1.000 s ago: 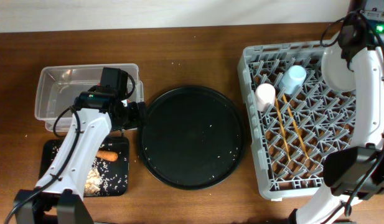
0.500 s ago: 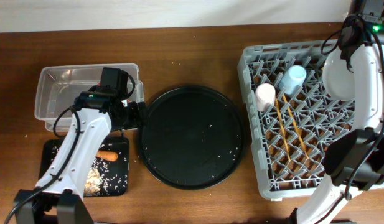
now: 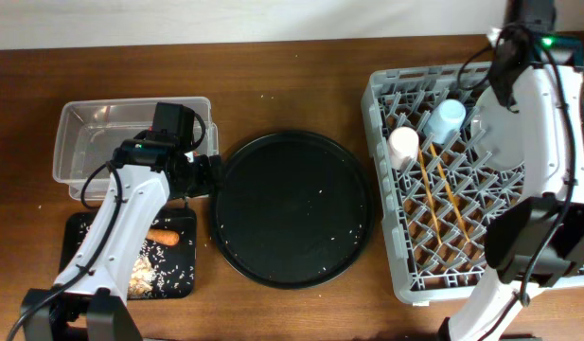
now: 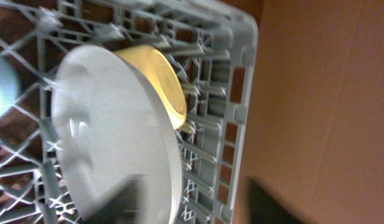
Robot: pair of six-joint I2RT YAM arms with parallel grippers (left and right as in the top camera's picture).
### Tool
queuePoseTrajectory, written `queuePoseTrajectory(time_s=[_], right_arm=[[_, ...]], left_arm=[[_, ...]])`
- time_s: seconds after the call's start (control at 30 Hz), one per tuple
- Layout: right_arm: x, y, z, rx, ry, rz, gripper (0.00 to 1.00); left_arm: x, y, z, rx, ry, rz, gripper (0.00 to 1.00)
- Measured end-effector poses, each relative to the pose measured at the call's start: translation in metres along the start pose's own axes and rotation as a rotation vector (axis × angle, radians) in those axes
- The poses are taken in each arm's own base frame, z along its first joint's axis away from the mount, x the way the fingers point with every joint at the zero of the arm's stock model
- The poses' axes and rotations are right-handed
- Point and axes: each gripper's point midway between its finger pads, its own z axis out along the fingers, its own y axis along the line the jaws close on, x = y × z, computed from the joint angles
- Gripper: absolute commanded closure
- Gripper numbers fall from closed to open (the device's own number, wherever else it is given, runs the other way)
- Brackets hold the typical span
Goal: Sort waste into correct bins and load items into the dishwasher rack
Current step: 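Carry the white plate right and stand it upright in the rack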
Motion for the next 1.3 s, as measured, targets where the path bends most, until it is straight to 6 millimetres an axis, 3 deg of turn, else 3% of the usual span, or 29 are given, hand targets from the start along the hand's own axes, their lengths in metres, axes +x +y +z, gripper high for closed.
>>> queuePoseTrajectory(time_s=[0.07,0.17,0.27,0.3,0.37,0.47,0.93,1.0,1.07,1.13,1.2,1.23,1.3], right_arm=[[-0.012,0.018,-0.011,-0.013,-0.024,-0.044,0.21],[-0.028,0.041,-0.026,-0.036,-0.065,-0.072,0.02],[-0.050,0.079,-0.044,-0.144,-0.152,-0.099,0.02],[-0.063,0.106,-0.058,-0.223,-0.212,-0.130,0.02],[-0.072,0.129,-0.073,-0.281,-0.257,-0.162,0.02],[-0.075,0.137,-0.078,-0.305,-0.274,-0.172,0.02],[-0.076,0.139,-0.079,-0.318,-0.279,-0.173,0.02],[-0.076,0.137,-0.082,-0.316,-0.286,-0.170,0.02],[-0.073,0.124,-0.101,-0.301,-0.324,-0.150,0.02],[-0.066,0.094,-0.143,-0.266,-0.418,-0.103,0.02],[-0.048,0.052,-0.200,-0.211,-0.547,-0.030,0.02],[-0.026,0.021,-0.245,-0.167,-0.649,0.029,0.02],[0.003,-0.007,-0.288,-0.121,-0.749,0.088,0.02]], left_arm=[[0.000,0.000,0.000,0.000,0.000,0.000,0.01],[0.000,0.000,0.000,0.000,0.000,0.000,0.01],[0.000,0.000,0.000,0.000,0.000,0.000,0.01],[0.000,0.000,0.000,0.000,0.000,0.000,0.01],[0.000,0.000,0.000,0.000,0.000,0.000,0.01],[0.000,0.000,0.000,0.000,0.000,0.000,0.01],[0.000,0.000,0.000,0.000,0.000,0.000,0.01],[0.000,0.000,0.000,0.000,0.000,0.000,0.01],[0.000,0.000,0.000,0.000,-0.001,0.000,0.01],[0.000,0.000,0.000,0.000,0.000,0.000,0.01],[0.000,0.000,0.000,0.000,0.000,0.000,0.01],[0.000,0.000,0.000,0.000,0.000,0.000,0.01],[0.000,0.000,0.000,0.000,0.000,0.000,0.01]])
